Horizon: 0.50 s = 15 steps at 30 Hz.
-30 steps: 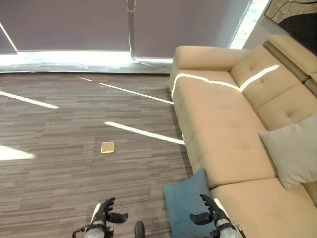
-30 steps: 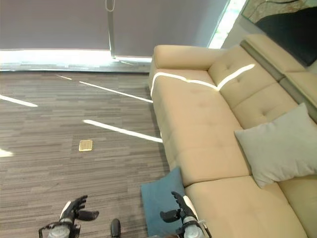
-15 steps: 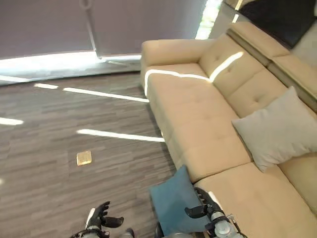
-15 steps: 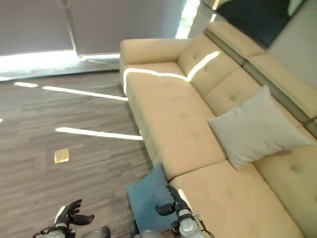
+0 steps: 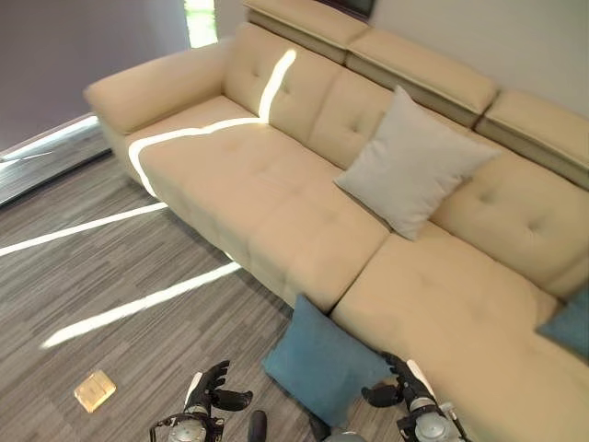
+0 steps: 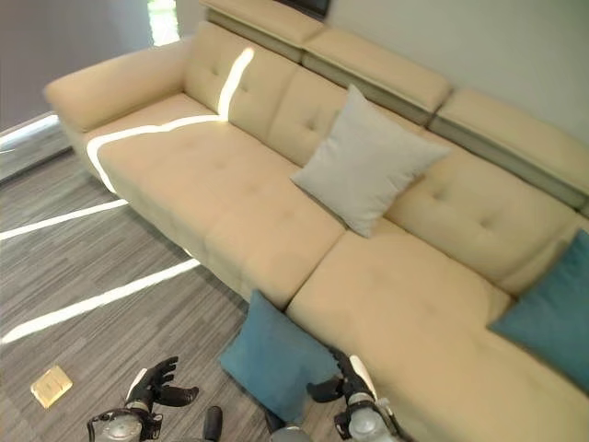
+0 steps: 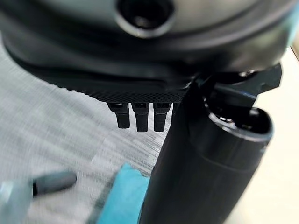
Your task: Pick up all the scattered cushions and arrange them neatly on the sofa.
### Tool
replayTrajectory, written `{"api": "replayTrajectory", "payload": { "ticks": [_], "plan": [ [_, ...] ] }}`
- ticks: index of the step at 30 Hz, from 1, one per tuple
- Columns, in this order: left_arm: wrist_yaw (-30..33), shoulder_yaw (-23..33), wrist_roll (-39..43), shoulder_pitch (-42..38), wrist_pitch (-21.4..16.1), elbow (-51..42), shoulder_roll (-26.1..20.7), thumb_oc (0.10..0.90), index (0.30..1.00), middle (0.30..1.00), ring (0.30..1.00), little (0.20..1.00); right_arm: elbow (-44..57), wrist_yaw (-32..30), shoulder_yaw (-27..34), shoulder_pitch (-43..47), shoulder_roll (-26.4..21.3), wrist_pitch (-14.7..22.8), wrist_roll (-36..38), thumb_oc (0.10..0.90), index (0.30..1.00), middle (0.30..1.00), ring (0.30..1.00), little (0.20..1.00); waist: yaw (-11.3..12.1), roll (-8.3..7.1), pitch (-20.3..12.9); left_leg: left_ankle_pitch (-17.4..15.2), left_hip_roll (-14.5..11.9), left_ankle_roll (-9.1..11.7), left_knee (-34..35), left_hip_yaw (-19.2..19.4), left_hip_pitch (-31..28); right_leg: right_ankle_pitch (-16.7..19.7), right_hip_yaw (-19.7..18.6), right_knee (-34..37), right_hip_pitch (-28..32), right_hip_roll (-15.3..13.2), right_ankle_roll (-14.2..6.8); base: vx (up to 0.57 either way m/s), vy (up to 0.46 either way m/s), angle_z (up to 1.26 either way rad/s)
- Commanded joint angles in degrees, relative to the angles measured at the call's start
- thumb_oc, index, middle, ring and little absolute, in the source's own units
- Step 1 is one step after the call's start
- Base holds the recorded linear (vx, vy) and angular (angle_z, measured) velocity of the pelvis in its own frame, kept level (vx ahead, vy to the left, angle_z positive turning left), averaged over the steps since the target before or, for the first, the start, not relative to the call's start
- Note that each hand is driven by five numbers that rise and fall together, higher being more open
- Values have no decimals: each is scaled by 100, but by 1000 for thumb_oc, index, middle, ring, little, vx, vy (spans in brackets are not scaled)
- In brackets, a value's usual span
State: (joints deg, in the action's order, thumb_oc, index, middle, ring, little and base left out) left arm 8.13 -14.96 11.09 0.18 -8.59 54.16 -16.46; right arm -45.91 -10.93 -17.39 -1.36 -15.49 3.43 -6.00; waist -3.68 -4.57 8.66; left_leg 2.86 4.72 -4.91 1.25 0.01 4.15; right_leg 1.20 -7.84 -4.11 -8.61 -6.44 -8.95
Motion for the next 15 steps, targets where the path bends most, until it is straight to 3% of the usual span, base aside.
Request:
{"api": "replayTrajectory", "payload": {
  "ticks": [1,3,4,6,8,13,15],
  "plan": [
    [-9,346,-1,-25,-335,-239,-206,800,900,900,900,900,395,-125,109,363,-147,279,-66,800,900,900,900,900,283,39,46,-569,-498,642,-173,7,-168,-11,1641,-423,40,-170,36,-126,277,-39],
    [-31,378,-1,22,-328,-214,-192,800,900,900,900,900,389,-108,101,333,-148,291,-86,800,900,900,900,900,268,36,19,-555,-459,618,-118,83,-228,-96,1752,-448,143,-85,68,-75,132,-59],
    [-51,497,67,143,-313,-172,-143,800,900,900,900,900,318,-131,102,323,-183,312,-126,800,900,900,900,900,386,30,-118,-486,-401,596,-17,403,-243,-306,2260,-370,446,68,125,-90,89,-87],
    [-51,497,67,146,-313,-173,-143,800,900,900,900,900,320,-131,101,320,-183,311,-126,800,900,900,900,900,390,29,-111,-487,-401,596,-12,406,-258,-308,2257,-366,460,68,124,-54,53,-85],
    [-46,575,112,220,-289,-91,-84,800,900,900,900,900,361,-164,115,291,-220,296,-134,800,900,900,900,900,502,22,-232,-444,-382,613,96,728,-273,-399,2605,-96,672,130,147,-25,15,-70],
    [-67,588,100,252,-290,-87,33,800,900,900,900,900,441,-221,238,171,-291,282,-111,800,900,900,900,900,389,95,-295,-407,-383,609,269,893,-377,-307,2275,193,665,296,125,10,-44,-32],
    [-83,509,89,220,-289,-146,83,800,900,900,900,900,495,-221,300,110,-358,289,-57,800,900,900,900,900,302,77,-197,-553,-345,619,-211,846,-207,-232,1986,377,681,354,164,-23,-77,-8]
  ]
}}
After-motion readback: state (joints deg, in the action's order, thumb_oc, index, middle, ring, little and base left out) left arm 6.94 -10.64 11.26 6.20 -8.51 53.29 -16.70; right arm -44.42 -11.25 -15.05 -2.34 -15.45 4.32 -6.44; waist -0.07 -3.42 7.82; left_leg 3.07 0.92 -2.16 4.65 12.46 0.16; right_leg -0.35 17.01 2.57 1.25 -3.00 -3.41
